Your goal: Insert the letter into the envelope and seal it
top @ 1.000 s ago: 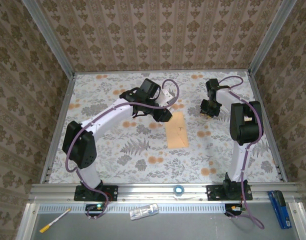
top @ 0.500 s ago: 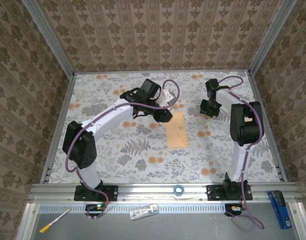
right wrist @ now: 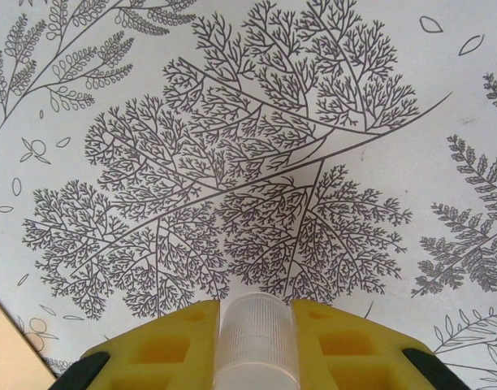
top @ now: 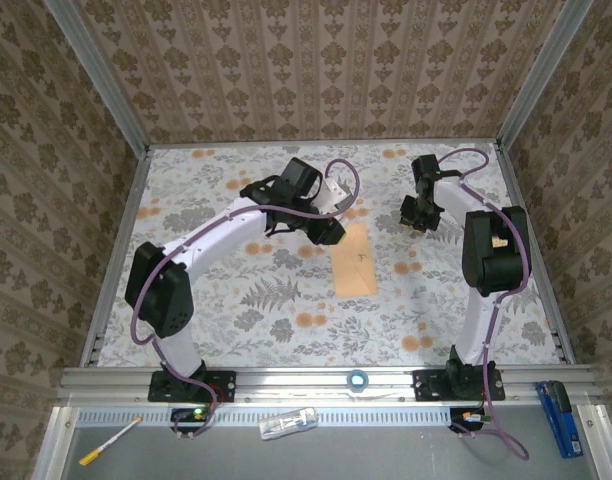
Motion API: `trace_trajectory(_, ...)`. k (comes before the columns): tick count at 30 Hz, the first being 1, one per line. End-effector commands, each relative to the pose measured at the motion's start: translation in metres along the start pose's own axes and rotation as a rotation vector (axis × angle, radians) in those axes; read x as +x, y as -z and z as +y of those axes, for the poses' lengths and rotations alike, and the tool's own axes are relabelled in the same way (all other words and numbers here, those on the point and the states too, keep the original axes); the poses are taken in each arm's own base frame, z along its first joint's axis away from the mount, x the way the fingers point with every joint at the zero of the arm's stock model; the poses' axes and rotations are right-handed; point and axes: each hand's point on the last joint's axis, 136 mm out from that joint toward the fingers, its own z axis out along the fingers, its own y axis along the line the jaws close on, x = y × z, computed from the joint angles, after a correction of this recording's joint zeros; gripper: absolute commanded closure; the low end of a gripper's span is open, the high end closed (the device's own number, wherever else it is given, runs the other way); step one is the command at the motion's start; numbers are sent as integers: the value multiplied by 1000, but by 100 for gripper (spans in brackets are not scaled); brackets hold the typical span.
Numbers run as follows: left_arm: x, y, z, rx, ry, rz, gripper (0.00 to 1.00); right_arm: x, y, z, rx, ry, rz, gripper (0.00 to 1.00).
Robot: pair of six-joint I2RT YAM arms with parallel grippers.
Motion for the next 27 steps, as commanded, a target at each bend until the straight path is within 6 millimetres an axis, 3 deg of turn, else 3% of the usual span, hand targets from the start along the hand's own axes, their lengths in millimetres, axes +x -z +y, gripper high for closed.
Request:
trace_trajectory(1,-7,8,-12,22,-23,-20,100,0,15,5,-20,5,-21,76)
trace_trajectory(15,-5,8,-13,27,-17,-29,100,4,22,6,-30,14,-15,77)
trace_trajectory(21,-4,7,-14,32,-16,-28,100,11,35,14,-87,26,17,76)
trace_trajectory(27,0,6,-16,43,-39,-34,100,22,63,31,-196,61,79,77)
